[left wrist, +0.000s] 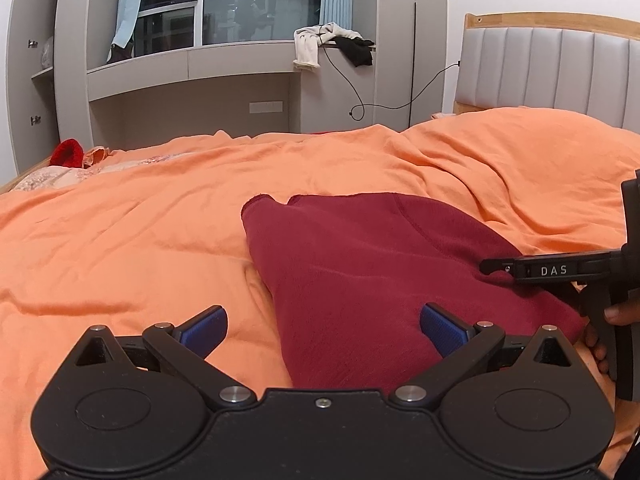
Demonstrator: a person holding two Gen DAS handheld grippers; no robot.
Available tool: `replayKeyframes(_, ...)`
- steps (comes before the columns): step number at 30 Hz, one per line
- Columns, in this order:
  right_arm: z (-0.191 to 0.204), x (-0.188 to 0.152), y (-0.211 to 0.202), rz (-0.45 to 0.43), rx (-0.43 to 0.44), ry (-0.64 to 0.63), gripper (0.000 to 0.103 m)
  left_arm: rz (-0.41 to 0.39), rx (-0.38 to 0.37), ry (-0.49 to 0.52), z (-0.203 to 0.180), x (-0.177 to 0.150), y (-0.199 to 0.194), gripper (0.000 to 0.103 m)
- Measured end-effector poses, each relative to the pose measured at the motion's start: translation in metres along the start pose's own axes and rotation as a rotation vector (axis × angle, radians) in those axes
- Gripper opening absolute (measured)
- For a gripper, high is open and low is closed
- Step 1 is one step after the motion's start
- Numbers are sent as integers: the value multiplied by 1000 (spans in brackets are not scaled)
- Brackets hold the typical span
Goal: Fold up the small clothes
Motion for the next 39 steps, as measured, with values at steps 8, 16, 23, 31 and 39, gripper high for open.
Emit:
replayKeyframes(8,-1,0,2,-3,4,3,103,13,-80,-58,18,-9,11,103)
replayKeyframes(16,2,-1,3,-4,-6,-12,103,-17,-202,-185,40,-33,26,103)
replayKeyframes(23,-3,10,-7,-47,19,51,103,-45,-216,-190,39,-38,26,103)
replayKeyframes(31,-35,12,0,-20,157,359,103,-54,-221,-194,40,-40,25,103)
replayKeyframes(39,-40,11,0,-41,128,398,79,-57,-221,-195,40,-42,27,103)
Point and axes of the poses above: each gripper's, at about its wrist camera, not at the fingertips, and y roughly the way its jaws point, z to its left, x to its top, the point moved 1 cm from there along y, roughly the way its jaws point, and after that the axes turned 6 degrees about -y, right-handed, at the moved point
